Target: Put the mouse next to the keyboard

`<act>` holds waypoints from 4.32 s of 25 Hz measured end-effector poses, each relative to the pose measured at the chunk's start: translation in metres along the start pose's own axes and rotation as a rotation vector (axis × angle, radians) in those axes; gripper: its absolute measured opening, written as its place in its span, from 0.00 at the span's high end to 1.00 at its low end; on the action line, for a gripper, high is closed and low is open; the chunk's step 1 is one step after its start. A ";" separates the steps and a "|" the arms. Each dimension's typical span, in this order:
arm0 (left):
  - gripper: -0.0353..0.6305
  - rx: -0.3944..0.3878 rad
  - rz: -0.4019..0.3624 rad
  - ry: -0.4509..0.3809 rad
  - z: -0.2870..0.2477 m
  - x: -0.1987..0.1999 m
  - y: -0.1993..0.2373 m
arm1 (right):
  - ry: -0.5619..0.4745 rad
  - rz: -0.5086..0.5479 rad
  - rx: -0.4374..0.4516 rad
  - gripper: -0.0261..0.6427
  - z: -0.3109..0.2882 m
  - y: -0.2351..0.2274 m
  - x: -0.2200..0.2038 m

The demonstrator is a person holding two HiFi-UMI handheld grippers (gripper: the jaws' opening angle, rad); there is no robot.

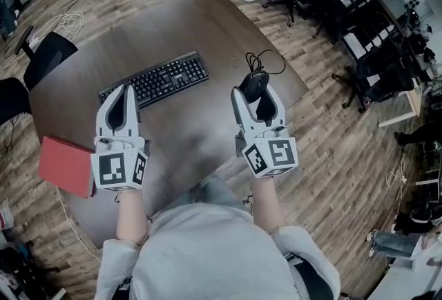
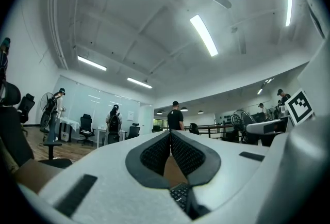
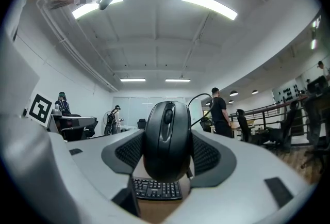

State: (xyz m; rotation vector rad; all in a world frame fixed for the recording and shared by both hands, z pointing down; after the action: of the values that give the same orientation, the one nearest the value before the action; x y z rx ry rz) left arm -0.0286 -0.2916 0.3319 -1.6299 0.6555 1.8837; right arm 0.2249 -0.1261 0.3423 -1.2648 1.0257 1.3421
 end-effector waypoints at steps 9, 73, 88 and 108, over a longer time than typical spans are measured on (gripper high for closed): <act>0.93 0.083 -0.011 0.011 -0.027 -0.006 -0.011 | 0.042 0.001 0.061 0.58 -0.040 -0.045 -0.010; 0.93 0.539 -0.088 0.205 -0.043 -0.059 -0.030 | 0.918 -0.167 0.226 0.58 -0.239 -0.155 -0.277; 0.93 0.569 -0.095 0.210 -0.037 -0.059 -0.025 | 0.989 -0.126 0.193 0.58 -0.251 -0.150 -0.290; 0.93 0.536 -0.091 0.166 -0.005 -0.046 -0.018 | 0.743 -0.248 0.197 0.59 -0.212 -0.133 -0.227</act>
State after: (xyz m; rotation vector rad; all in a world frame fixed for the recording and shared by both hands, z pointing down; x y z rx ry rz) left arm -0.0080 -0.2862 0.3768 -1.4353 1.0333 1.3585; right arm 0.3827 -0.3371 0.5534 -1.7146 1.3990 0.5526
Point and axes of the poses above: the fingertips, and each gripper's own axes: z backward along the fingers, y to its left, x out of its top, the point moved 7 cm from there along z, backward along the fingers, and after that the axes turned 5 degrees about x, right-handed, at the moved point
